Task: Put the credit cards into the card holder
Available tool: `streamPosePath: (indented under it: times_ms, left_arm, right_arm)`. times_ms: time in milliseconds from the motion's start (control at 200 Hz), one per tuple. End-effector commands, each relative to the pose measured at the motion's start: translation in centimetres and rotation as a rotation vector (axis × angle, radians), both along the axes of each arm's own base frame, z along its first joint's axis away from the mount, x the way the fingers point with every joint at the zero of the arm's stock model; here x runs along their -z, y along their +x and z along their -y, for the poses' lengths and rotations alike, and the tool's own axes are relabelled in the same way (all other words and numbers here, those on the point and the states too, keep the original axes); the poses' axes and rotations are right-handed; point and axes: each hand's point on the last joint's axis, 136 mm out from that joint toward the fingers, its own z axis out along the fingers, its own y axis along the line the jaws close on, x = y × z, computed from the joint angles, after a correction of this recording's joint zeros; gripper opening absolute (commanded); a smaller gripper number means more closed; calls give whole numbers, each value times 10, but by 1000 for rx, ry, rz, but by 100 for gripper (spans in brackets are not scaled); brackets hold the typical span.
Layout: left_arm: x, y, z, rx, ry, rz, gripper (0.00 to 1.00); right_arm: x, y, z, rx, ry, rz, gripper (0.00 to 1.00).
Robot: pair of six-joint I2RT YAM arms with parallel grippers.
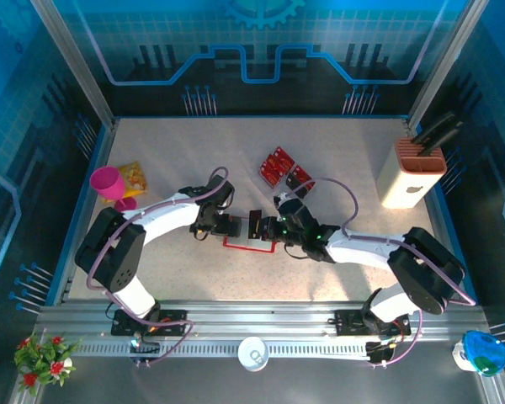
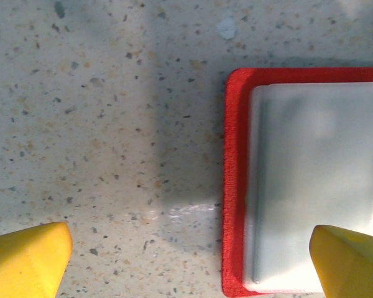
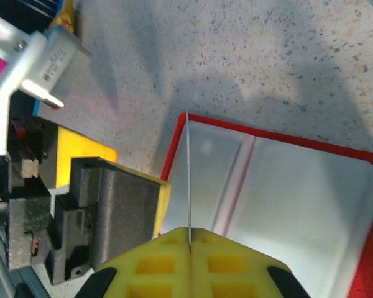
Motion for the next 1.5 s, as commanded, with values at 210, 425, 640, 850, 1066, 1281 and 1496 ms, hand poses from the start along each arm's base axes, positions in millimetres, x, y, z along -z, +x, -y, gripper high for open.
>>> streamPosePath:
  times_ms: [210, 425, 640, 850, 1066, 1281, 1496]
  left_arm:
    - [3, -1, -14, 22, 109, -13, 99]
    - [9, -3, -18, 16, 131, -35, 99]
    - [12, -6, -22, 0, 160, -72, 99]
    - [-19, 4, -13, -17, 99, -1, 99]
    - [-34, 17, 3, -7, 32, 44, 99]
    - [-18, 14, 10, 16, 21, 0, 99]
    - [-3, 5, 9, 27, 33, -48, 99]
  right_arm:
    - [10, 10, -6, 103, 57, 43, 0]
    - [21, 6, 1, 141, 48, 43, 0]
    - [29, 5, 7, 164, 52, 36, 0]
    - [30, 4, 5, 156, 71, 36, 0]
    - [25, 4, 4, 158, 84, 47, 0]
    - [25, 6, 5, 169, 83, 52, 0]
    - [25, 7, 6, 176, 84, 54, 0]
